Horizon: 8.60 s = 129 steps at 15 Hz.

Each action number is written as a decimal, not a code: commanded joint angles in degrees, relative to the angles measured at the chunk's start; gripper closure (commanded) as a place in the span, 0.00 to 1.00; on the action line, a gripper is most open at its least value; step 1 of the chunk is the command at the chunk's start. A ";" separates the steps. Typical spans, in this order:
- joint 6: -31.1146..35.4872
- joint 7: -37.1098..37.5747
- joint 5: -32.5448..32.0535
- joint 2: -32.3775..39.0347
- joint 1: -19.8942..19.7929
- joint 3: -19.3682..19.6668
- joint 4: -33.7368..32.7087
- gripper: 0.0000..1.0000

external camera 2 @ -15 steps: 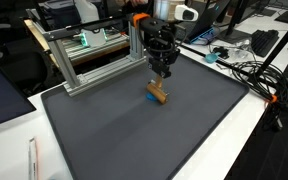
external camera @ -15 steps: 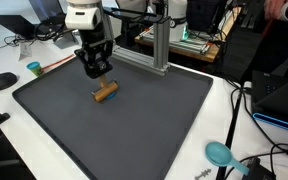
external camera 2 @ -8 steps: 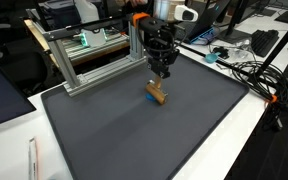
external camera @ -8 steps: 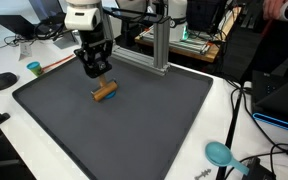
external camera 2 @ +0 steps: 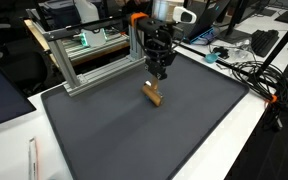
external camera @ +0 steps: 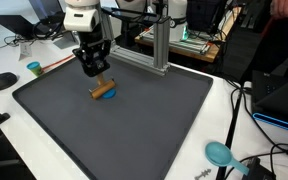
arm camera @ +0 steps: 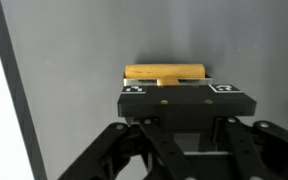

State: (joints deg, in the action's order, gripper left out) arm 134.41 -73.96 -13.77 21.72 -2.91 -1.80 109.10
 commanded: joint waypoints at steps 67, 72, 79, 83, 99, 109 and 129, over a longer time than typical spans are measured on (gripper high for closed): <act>-1.45 12.19 18.96 -17.87 -1.96 1.61 10.75 0.78; -7.29 28.32 18.89 -17.06 -0.86 1.72 8.54 0.78; -18.10 51.99 18.74 -16.78 0.25 1.59 2.80 0.78; -17.37 64.68 17.04 -15.97 0.84 1.78 0.60 0.78; -11.99 72.60 14.59 -11.98 1.20 1.80 0.61 0.78; -4.65 76.73 14.64 -4.93 1.03 3.40 0.42 0.78; -4.17 87.31 13.17 1.69 2.63 5.24 -4.04 0.78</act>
State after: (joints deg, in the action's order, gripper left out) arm 130.57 12.01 0.29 22.16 -1.05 2.67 107.00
